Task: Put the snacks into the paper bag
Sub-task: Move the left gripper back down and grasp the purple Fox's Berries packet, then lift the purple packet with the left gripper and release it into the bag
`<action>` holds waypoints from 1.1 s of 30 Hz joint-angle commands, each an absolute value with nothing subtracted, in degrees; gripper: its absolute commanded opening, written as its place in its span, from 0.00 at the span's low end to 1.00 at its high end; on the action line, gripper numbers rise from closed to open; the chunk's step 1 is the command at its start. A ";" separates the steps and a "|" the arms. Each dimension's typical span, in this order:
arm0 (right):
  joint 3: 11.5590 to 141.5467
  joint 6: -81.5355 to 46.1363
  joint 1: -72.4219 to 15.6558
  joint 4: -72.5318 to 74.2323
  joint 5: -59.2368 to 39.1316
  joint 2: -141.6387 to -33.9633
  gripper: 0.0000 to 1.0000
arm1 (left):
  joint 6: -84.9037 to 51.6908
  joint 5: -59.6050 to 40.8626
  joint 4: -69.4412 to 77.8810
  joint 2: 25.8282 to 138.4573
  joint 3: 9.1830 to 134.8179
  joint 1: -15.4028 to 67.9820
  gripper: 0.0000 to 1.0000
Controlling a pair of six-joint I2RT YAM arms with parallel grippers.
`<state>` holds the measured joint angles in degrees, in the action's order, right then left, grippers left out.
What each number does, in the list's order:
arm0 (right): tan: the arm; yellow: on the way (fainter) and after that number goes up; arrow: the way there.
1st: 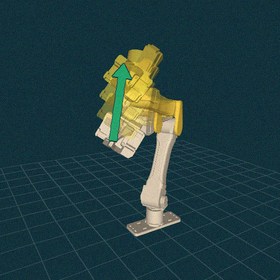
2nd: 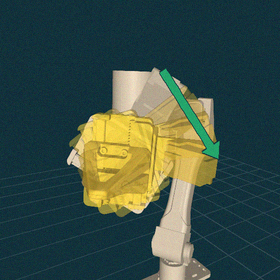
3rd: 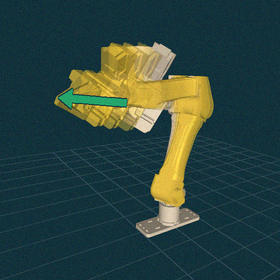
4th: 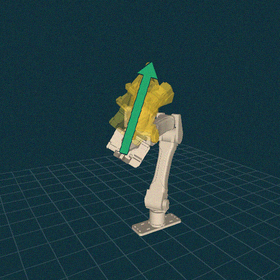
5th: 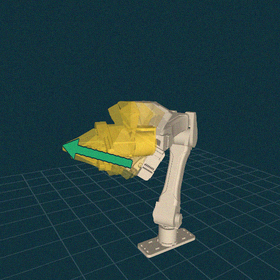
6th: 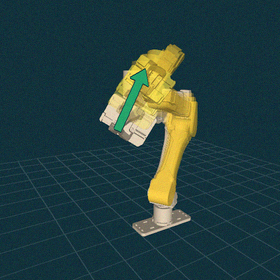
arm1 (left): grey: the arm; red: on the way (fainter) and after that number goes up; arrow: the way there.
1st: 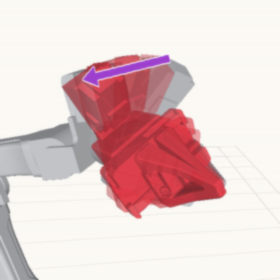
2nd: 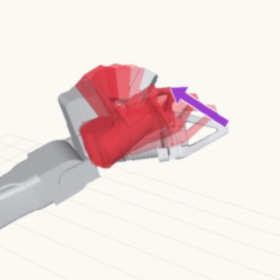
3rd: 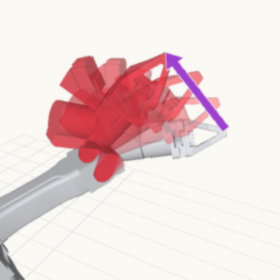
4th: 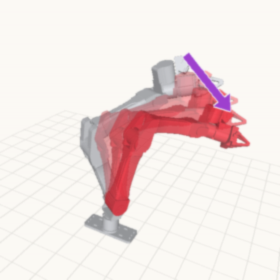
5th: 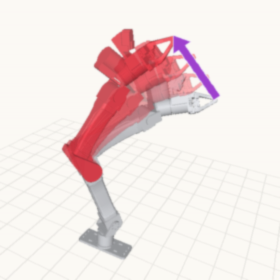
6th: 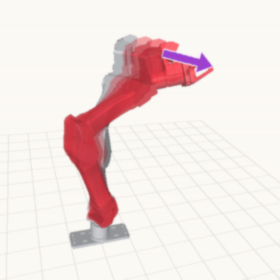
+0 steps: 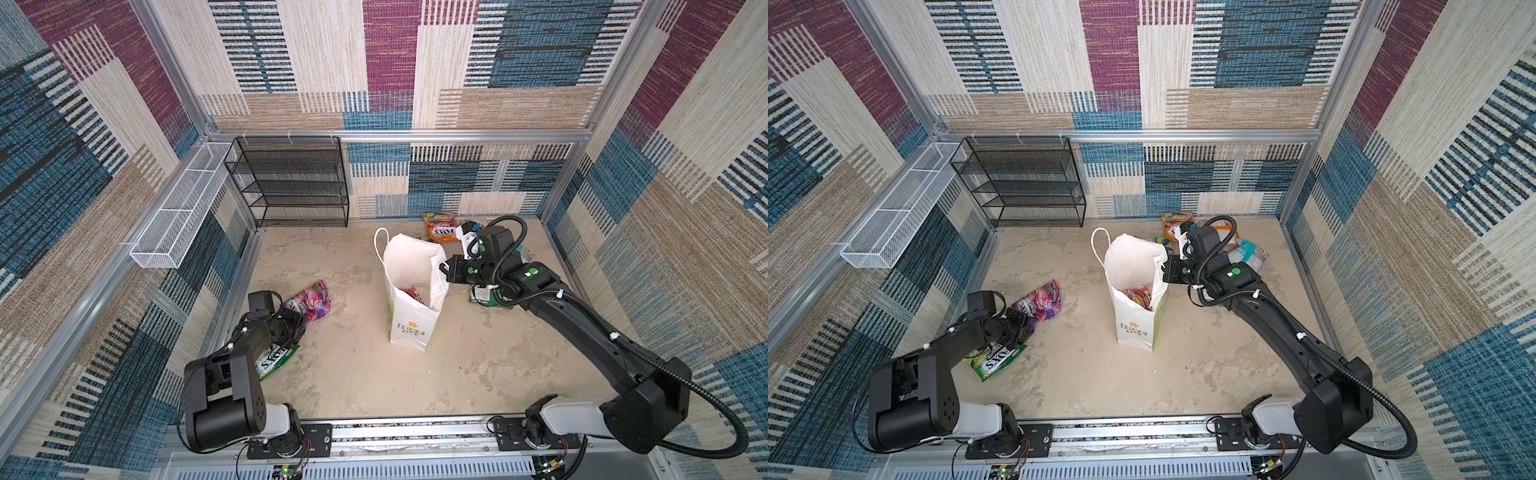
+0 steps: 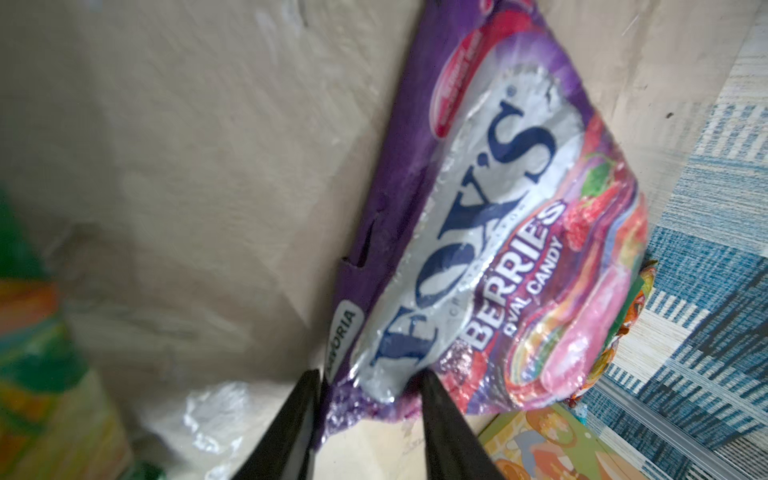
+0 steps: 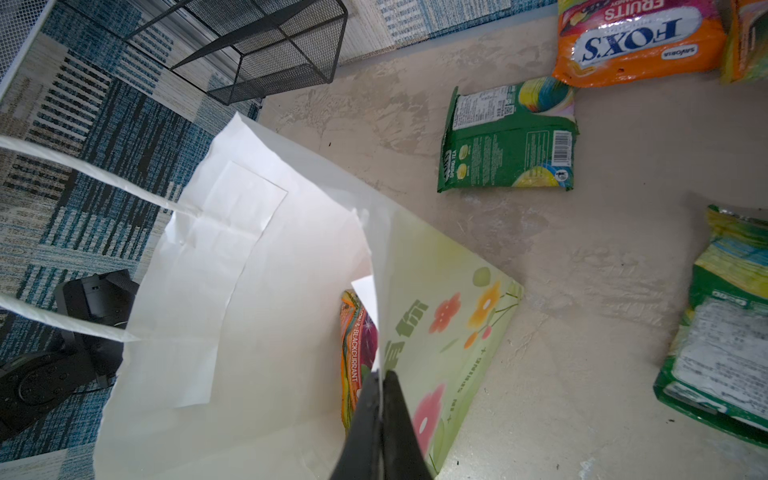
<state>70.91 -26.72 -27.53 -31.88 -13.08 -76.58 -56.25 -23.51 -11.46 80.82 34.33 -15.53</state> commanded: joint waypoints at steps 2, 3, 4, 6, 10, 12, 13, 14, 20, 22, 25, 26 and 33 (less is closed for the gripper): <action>71.54 -26.24 -27.59 -32.78 -13.79 -76.28 0.00 | -57.26 -22.88 -9.85 81.73 34.45 -15.80 0.30; 71.57 -26.30 -27.57 -32.79 -13.87 -76.21 0.00 | -57.28 -23.23 -9.44 81.87 34.46 -15.95 0.25; 71.54 -26.28 -27.58 -32.78 -13.90 -76.20 0.00 | -57.37 -23.87 -9.09 81.91 34.47 -16.07 0.21; 71.71 -26.29 -27.56 -32.96 -13.81 -76.11 0.00 | -57.38 -26.00 -8.03 81.39 34.53 -16.30 0.12; 72.15 -26.04 -27.59 -33.57 -13.46 -75.81 0.00 | -56.41 -28.74 -10.09 76.90 35.65 -16.31 0.00; 72.41 -25.80 -27.55 -33.88 -12.89 -75.59 0.00 | -55.22 -28.55 -14.10 72.98 37.03 -16.33 0.00; 72.50 -25.80 -27.55 -34.00 -12.78 -75.55 0.00 | -54.58 -28.12 -16.13 71.02 37.73 -16.31 0.00; 72.60 -25.70 -27.52 -34.06 -12.62 -75.42 0.00 | -53.62 -27.74 -18.10 68.77 38.58 -16.34 0.00; 72.69 -25.59 -27.58 -33.94 -12.53 -75.25 0.00 | -47.03 -26.29 -29.26 59.18 45.17 -16.20 0.00; 72.60 -25.59 -27.57 -33.67 -12.66 -75.45 0.00 | -44.67 -25.70 -32.47 57.75 47.57 -16.06 0.00; 72.76 -25.62 -27.57 -33.61 -12.77 -75.61 0.00 | -42.15 -25.88 -35.48 56.70 50.21 -15.70 0.00; 72.86 -25.66 -27.52 -33.49 -12.76 -75.71 0.00 | -41.48 -26.05 -36.24 56.53 50.99 -15.33 0.00; 73.71 -25.25 -27.53 -33.97 -12.95 -76.35 0.00 | -38.83 -28.98 -40.49 56.70 59.10 -11.56 0.00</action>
